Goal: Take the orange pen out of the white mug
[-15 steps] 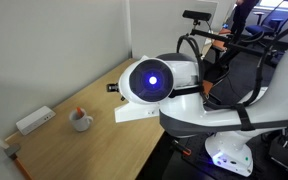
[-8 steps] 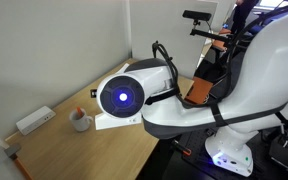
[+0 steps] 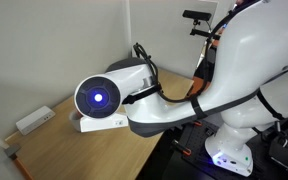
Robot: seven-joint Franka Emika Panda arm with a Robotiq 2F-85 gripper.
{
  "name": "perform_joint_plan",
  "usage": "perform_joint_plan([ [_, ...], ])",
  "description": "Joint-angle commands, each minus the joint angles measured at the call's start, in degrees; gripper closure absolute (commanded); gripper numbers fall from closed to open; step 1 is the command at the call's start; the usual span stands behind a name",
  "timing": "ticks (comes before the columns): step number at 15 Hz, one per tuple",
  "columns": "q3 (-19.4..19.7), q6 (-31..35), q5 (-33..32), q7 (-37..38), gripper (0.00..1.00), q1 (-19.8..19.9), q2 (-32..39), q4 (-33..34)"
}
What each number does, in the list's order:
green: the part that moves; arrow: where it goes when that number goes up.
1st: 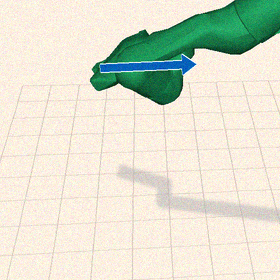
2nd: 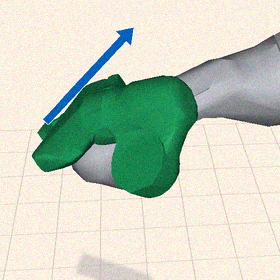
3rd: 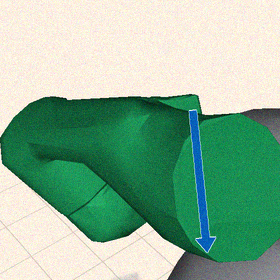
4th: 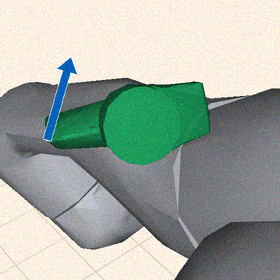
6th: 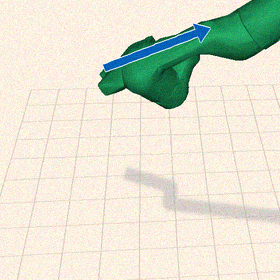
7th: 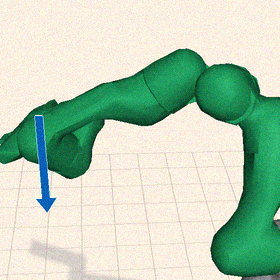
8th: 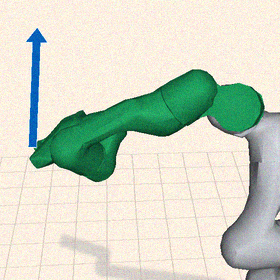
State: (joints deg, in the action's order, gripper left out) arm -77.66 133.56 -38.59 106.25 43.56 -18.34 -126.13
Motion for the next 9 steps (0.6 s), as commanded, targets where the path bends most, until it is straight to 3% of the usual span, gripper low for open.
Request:
perform_joint_plan([
  [1,-8.2,-2.4,0.0,1.0,0.00,8.1,2.3,3.9],
  [9,-25.2,-0.8,7.5,-2.6,0.00,26.0,-1.5,8.3],
])
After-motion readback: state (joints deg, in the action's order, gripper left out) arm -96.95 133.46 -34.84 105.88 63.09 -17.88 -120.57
